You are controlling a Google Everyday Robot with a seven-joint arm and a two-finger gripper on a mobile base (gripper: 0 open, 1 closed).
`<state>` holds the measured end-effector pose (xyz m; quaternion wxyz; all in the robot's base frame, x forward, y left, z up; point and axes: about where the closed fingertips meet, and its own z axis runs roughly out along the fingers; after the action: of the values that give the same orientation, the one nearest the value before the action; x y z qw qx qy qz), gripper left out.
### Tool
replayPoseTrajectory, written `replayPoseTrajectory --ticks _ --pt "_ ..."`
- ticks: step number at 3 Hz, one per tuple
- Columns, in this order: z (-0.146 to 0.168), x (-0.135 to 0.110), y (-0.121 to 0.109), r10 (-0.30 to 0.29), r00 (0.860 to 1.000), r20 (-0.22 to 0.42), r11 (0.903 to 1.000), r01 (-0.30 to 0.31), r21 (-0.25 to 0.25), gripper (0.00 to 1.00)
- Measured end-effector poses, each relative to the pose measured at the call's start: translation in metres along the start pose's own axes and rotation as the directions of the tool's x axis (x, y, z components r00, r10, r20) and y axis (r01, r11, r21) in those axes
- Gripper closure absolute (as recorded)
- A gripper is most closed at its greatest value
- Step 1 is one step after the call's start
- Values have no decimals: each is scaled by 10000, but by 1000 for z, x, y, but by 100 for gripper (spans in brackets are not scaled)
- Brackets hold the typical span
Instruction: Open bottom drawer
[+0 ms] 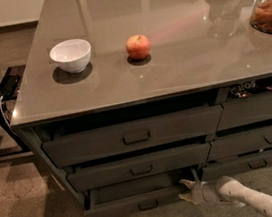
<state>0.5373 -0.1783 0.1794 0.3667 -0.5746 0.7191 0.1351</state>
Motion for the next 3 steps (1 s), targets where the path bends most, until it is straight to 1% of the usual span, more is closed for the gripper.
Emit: replayPoseTrajectory --ticks 1,2,3 --pt "-8 5 10 -7 10000 26 10000 8 -89 100" --pt "-46 16 39 -881 9961 -56 9938 875 -686 100" --pt "-49 12 37 -881 9961 -56 9938 876 -686 85"
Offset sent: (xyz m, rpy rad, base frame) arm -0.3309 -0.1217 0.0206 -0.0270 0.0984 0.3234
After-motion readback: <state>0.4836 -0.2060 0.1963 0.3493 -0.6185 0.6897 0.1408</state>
